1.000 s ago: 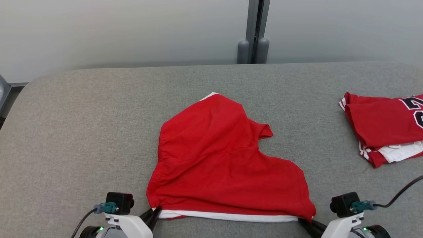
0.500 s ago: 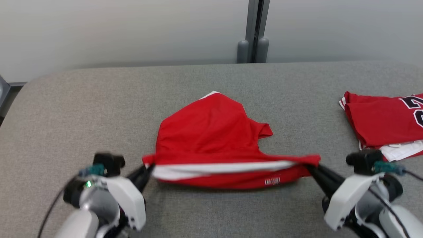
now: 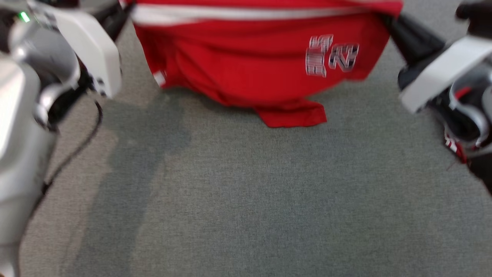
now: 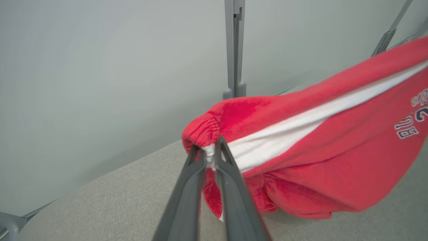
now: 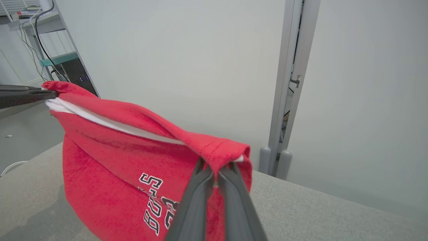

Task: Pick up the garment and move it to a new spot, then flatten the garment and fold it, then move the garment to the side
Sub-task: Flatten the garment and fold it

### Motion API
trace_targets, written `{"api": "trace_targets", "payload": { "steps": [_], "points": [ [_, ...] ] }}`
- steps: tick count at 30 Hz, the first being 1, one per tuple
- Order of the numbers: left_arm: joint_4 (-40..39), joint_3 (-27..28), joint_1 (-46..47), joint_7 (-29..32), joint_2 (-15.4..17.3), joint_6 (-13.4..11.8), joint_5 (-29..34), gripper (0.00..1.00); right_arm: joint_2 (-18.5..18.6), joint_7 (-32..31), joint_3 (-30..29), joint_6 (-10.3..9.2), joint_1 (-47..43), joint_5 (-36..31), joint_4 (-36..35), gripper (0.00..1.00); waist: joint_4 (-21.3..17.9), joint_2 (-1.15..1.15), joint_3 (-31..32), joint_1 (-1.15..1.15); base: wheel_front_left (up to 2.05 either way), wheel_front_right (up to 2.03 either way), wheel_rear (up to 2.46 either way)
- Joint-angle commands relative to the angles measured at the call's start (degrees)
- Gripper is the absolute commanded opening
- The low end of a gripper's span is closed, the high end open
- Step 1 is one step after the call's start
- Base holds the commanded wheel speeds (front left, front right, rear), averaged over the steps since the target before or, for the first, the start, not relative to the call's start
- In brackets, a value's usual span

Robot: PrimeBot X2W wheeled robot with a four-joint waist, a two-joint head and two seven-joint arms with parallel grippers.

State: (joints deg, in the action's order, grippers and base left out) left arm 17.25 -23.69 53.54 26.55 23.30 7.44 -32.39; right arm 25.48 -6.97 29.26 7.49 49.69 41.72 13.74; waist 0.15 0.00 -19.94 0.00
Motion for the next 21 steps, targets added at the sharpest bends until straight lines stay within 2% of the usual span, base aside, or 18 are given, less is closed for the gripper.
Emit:
{"api": "trace_targets", "payload": {
  "steps": [1, 8, 14, 21],
  "points": [
    [1.10, -0.50, 3.75, -0.18, 0.84, 0.01, -0.36, 0.00, 0.58, 1.10, 0.82, 0.01, 3.29, 0.78, 1.08, 0.00, -1.09, 0.00, -4.55, 0.00, 0.00, 0.00, 0.00],
    [9.61, -4.60, 23.93, -3.28, 2.80, -0.02, 0.56, 0.00, 1.84, 6.65, 6.35, 0.00, 23.83, 1.05, 8.76, 0.00, -2.28, 0.00, -10.75, 0.00, 0.00, 0.00, 0.00],
    [18.61, -6.12, 37.01, -8.33, 1.93, -0.04, -0.46, 0.00, 0.92, 12.70, 8.38, -0.02, 38.36, 0.71, 16.82, 0.00, -3.01, 0.00, -13.46, 0.00, 0.00, 0.00, 0.00],
    [26.17, -8.87, 43.59, -11.95, 0.19, -0.08, -1.88, 0.00, -0.10, 16.74, 10.45, -0.07, 45.91, 1.60, 23.17, 0.00, -2.92, 0.00, -13.44, 0.00, 0.00, 0.00, 0.00]
  ]
}}
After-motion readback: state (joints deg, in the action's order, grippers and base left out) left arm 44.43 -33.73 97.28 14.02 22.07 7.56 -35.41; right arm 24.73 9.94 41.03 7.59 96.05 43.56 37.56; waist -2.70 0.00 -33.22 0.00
